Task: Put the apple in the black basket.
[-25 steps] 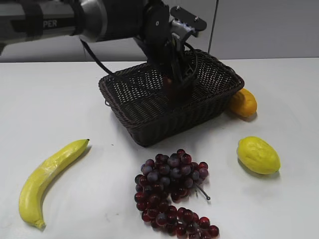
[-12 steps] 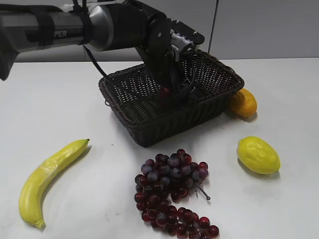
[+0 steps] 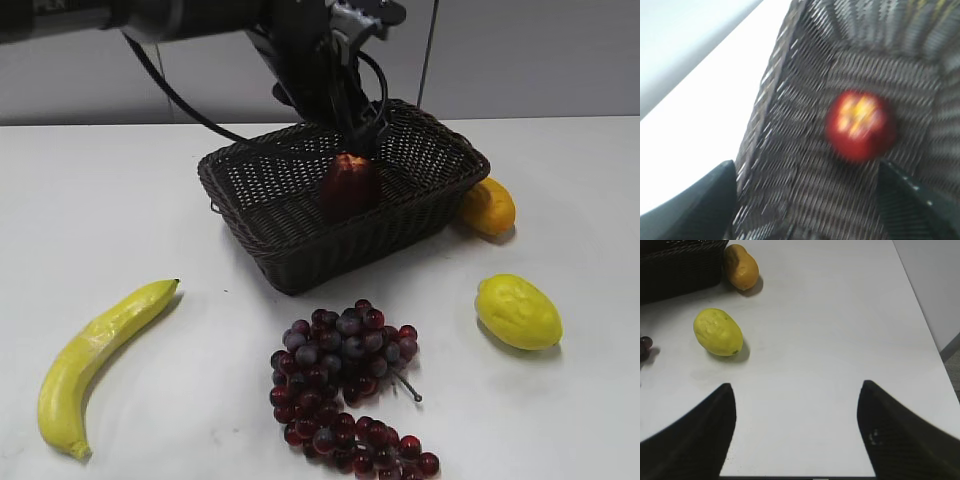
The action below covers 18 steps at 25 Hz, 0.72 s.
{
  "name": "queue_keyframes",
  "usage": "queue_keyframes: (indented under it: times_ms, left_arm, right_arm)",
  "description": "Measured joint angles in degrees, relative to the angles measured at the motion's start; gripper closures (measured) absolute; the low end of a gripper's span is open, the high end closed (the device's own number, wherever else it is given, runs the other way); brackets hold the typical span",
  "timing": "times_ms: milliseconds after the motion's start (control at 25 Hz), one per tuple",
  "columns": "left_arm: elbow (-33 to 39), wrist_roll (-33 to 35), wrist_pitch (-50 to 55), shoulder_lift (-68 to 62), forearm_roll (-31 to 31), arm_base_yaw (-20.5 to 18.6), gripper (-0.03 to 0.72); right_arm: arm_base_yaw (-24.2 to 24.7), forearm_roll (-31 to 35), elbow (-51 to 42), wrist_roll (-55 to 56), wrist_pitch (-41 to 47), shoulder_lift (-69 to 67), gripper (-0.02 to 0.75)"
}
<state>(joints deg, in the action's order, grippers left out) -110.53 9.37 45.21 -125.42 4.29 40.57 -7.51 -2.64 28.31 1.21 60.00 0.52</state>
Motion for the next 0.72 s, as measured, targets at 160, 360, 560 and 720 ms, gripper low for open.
queue_keyframes:
  times_ms: [160, 360, 560, 720]
  left_arm:
    - [-0.05, -0.05, 3.69, 3.72, 1.6, -1.09, 0.024]
    - [-0.05, -0.63, 13.61, 5.9, 2.62, -4.88, 0.051]
    - [-0.05, -1.84, 23.76, 5.9, 2.72, -11.9, 0.083]
    - [-0.05, -3.66, 24.35, 5.9, 2.56, -18.52, 0.101]
  right_arm:
    - [0.0, 0.0, 0.0, 0.0, 0.0, 0.0, 0.164]
    - [0.0, 0.0, 0.0, 0.0, 0.0, 0.0, 0.164]
    - [0.0, 0.0, 0.0, 0.0, 0.0, 0.0, 0.164]
    - [0.0, 0.0, 0.0, 0.0, 0.0, 0.0, 0.164]
